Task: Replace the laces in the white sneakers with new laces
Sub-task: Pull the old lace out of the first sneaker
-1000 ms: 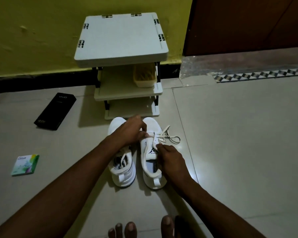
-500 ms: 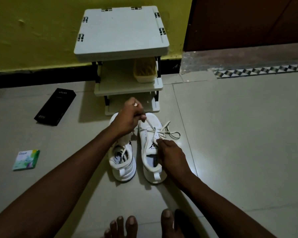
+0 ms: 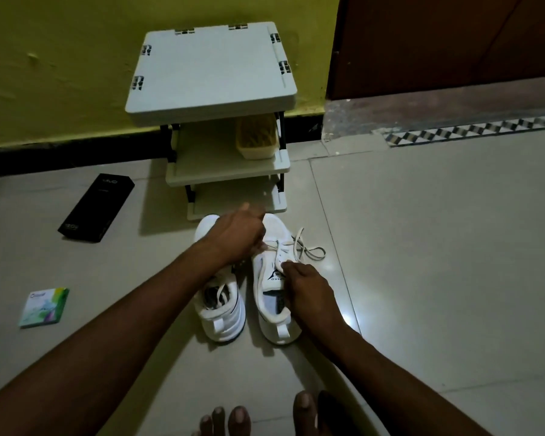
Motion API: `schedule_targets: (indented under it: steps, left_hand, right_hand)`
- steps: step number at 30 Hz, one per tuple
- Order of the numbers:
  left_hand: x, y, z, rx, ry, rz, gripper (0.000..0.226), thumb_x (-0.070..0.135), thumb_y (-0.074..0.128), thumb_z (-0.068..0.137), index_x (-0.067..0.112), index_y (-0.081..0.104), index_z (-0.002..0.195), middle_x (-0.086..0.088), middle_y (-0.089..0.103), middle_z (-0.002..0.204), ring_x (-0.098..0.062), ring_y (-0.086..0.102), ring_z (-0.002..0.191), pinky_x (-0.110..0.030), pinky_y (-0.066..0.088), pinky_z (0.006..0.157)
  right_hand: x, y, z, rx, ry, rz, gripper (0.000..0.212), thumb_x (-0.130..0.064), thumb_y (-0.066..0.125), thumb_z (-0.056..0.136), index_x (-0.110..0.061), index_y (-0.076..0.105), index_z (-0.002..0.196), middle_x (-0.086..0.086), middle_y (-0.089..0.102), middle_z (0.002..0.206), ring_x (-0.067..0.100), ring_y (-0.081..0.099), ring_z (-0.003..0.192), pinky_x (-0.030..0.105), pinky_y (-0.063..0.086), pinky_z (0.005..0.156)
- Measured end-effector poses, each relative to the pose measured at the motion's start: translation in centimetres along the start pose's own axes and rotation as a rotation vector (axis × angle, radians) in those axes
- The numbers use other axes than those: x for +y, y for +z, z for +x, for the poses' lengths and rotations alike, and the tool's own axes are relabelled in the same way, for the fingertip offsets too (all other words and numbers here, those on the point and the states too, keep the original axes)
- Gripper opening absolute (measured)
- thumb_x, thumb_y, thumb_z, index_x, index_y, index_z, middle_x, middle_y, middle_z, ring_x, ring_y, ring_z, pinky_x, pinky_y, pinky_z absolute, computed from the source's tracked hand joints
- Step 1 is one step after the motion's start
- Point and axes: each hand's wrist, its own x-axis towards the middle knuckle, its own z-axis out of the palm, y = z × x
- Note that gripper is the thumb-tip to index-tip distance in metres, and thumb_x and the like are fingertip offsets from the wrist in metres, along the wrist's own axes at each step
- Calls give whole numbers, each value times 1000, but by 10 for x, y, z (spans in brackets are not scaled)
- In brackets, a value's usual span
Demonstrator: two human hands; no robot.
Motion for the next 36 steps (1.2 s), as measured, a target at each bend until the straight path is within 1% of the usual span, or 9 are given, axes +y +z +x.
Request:
schedule_targets:
  steps: [2,6,10,13,18,21,24,28,36]
  left_hand:
    - [0,9,-3,153,-57,-221,17,33,67,95,20,77,91,5,58,104,-19,48,104,-37,39,80]
    - [9,30,-6,218,-265,-878,29,26,55,99,16,70,75,6,67,79,-12,60,78,-33,42,76]
    - [10,51,-8,325,-548,-1157,40,22,58,102,20,62,62,7,64,62,-9,58,63,-30,45,72]
    - [12,47,-6,294,-510,-1067,34,19,65,94,11,61,62,9,69,63,3,65,66,-25,51,67]
    - [6,34,2,187,-317,-843,27,19,70,76,9,52,59,-6,74,74,-10,73,79,-42,59,70]
    - [7,34,5,136,-291,-796,23,16,81,76,15,58,76,1,73,80,-14,69,82,-36,55,72]
    - [16,30,7,70,-198,-783,20,4,69,82,19,60,92,1,71,86,-15,67,83,-28,49,72]
    - [17,26,12,28,-114,-581,8,3,70,84,9,71,87,3,63,85,-12,56,84,-12,39,66]
    - [16,34,9,-38,-220,-576,9,22,67,82,28,72,79,8,68,79,-15,61,87,-34,54,72]
  right_hand:
    - [0,1,0,13,-2,21,31,-28,43,102,-32,54,130,-3,59,130,17,54,114,23,35,78]
    - [-2,-5,-3,5,-59,-56,46,-20,54,92,-17,50,137,6,59,132,29,54,118,39,52,85]
    - [-2,-4,-1,-4,-29,-5,41,-21,53,93,-19,51,134,7,60,129,28,57,114,37,52,87]
    - [-3,-4,0,21,26,74,34,-22,50,96,-20,53,129,6,60,125,27,57,110,31,48,83]
    - [-8,-5,-4,61,-38,-49,32,-6,59,82,-6,57,113,14,63,108,36,58,98,36,44,69]
    - [-7,-3,-1,71,-53,-60,31,-5,60,79,-5,58,110,15,65,103,37,59,95,39,46,69]
    - [-6,-3,0,86,-57,-71,31,-7,59,84,-6,56,115,15,65,105,35,60,95,41,51,73]
    - [-8,-4,0,108,-56,-81,33,-4,60,83,-4,57,116,16,65,103,36,60,93,39,48,71]
    - [-7,0,0,169,-48,-81,36,5,72,63,-2,61,96,15,65,81,36,61,70,29,35,56]
